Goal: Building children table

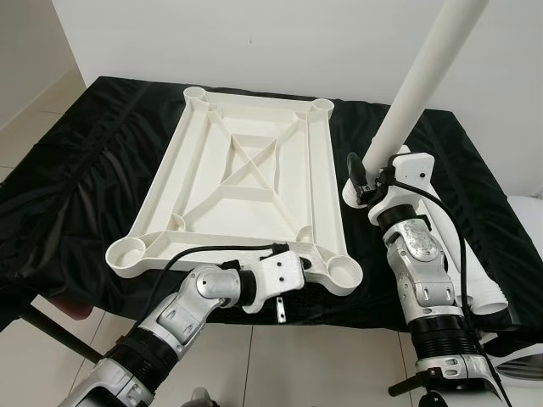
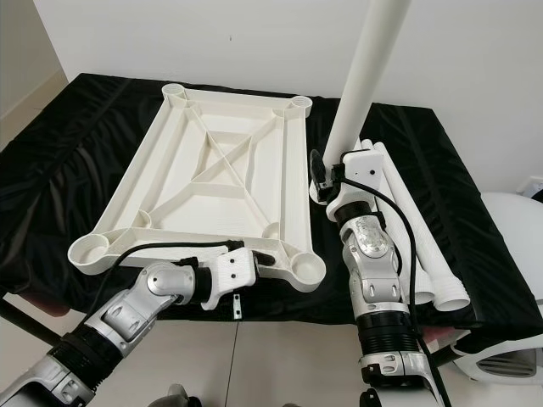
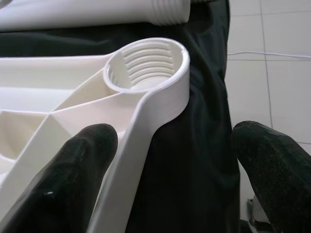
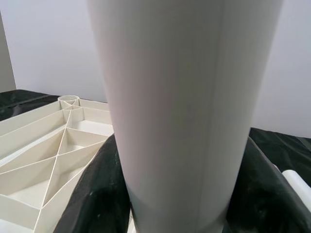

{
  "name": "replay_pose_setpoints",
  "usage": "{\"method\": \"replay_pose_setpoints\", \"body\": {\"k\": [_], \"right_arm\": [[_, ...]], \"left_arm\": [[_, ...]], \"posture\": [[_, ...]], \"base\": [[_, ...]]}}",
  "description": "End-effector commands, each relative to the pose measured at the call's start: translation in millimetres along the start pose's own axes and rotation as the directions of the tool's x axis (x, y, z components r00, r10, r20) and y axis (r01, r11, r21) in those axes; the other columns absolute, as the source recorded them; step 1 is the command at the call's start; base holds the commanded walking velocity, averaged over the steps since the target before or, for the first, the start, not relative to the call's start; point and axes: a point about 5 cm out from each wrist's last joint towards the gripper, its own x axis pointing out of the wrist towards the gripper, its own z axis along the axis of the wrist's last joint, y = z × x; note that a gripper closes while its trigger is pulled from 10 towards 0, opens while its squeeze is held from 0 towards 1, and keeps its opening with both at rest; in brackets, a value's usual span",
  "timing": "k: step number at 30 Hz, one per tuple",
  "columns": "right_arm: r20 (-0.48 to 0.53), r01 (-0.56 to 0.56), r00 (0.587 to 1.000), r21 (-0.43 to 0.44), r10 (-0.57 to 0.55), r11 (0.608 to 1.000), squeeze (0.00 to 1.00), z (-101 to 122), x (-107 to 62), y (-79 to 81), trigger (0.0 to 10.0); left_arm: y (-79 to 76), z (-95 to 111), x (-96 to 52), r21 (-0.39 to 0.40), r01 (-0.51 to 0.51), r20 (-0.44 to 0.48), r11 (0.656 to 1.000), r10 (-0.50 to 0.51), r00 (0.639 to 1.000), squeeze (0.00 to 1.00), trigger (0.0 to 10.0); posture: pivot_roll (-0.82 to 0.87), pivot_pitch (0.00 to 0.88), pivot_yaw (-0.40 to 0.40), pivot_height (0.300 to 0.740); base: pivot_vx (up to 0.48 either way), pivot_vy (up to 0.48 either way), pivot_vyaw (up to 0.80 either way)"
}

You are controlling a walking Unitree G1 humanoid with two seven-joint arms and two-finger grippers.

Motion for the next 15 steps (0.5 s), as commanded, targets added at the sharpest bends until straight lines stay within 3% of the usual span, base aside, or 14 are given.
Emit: {"method": "replay_pose_setpoints", "body": {"k": [1, 15], "right_arm": [[0.028, -0.008, 1.000, 0.000, 0.008, 1.000, 0.00, 4.5, 2.8, 1.7, 10.0], [0.029, 0.008, 1.000, 0.001, -0.008, 1.000, 0.00, 3.0, 0.1, 1.4, 10.0]], "left_arm": [[-3.4, -4.4, 2.4, -0.010, 0.038, -0.017, 0.999, -0.038, 0.999, 0.00, 10.0], [11.0, -8.7, 1.0, -0.046, -0.025, -0.027, 0.999, 0.024, 0.999, 0.00, 10.0]], "posture": [[0.00, 0.000, -0.019, 0.740], [0.00, 0.000, -0.010, 0.740]], "base": [[0.000, 0.000, 0.00], [0.000, 0.000, 0.00]]}}
